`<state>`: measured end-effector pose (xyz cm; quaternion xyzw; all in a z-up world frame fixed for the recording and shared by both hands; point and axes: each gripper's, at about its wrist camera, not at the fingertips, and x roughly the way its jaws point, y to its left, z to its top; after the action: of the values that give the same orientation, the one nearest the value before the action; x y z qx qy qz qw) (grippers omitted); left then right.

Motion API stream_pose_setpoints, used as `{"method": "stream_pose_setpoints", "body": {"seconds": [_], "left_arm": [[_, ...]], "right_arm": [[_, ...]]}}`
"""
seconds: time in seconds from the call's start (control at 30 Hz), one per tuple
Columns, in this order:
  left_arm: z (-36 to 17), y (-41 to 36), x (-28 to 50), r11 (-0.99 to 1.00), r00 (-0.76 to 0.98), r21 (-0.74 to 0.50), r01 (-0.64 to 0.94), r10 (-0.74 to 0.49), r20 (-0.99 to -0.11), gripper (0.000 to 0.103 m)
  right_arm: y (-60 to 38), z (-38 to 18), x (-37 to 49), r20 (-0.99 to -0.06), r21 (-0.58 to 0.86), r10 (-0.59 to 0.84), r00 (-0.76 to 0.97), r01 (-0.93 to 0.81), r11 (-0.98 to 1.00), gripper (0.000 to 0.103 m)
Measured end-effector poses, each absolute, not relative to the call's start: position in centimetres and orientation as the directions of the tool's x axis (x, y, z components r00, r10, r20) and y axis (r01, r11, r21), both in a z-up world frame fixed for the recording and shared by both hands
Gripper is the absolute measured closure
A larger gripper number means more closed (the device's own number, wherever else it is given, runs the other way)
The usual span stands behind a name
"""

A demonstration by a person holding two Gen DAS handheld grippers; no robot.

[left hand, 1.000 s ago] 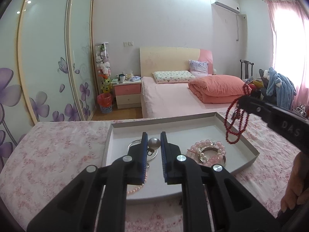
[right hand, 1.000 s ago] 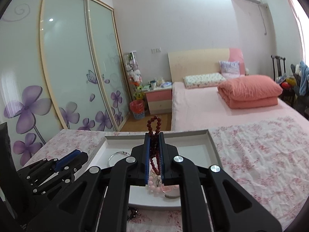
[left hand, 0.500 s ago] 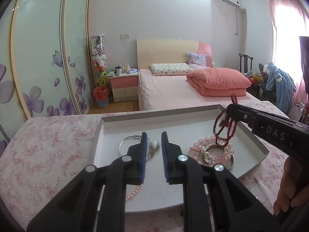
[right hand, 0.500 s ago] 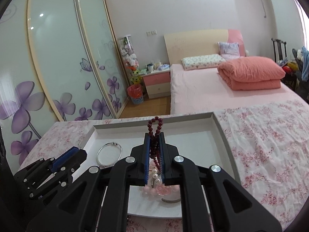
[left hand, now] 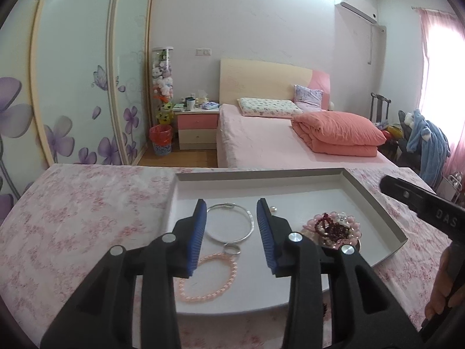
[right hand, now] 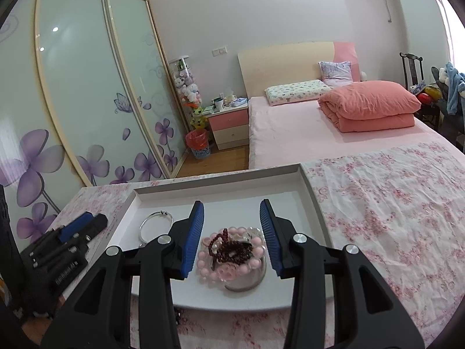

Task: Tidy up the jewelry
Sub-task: 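Grasp a second pearl stud with the right tool while the left grasps the black beaded bracelet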

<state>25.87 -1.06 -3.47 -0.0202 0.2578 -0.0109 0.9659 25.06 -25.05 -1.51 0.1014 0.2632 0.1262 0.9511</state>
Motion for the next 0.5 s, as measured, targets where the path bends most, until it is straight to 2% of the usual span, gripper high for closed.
{"method": "stream_pose_setpoints", "body": {"seconds": [0.1,0.23,0.5], "left_arm": [[-3.3,-0.5,24.4,0.999,0.865,-0.045,0.004,-0.026,-0.5,0.066],[-3.7,-0.3,22.4,0.999,0.853,-0.032,0.002,-0.018,-0.522,0.061],[-5.8,0.3,19.3,0.999,0.797,-0.046,0.026,-0.049,-0.602,0.057]], "right_arm": [[-25.4,-1.5,24.1,-0.48,0.26,0.297,0.825,-0.19,0.947,0.062],[-25.9,-2.0,22.5,-0.509,0.26,0.303,0.806,-0.191,0.946,0.062],[-25.8,-5.1,19.6,-0.655,0.196,0.282,0.701,-0.203,0.959,0.062]]}}
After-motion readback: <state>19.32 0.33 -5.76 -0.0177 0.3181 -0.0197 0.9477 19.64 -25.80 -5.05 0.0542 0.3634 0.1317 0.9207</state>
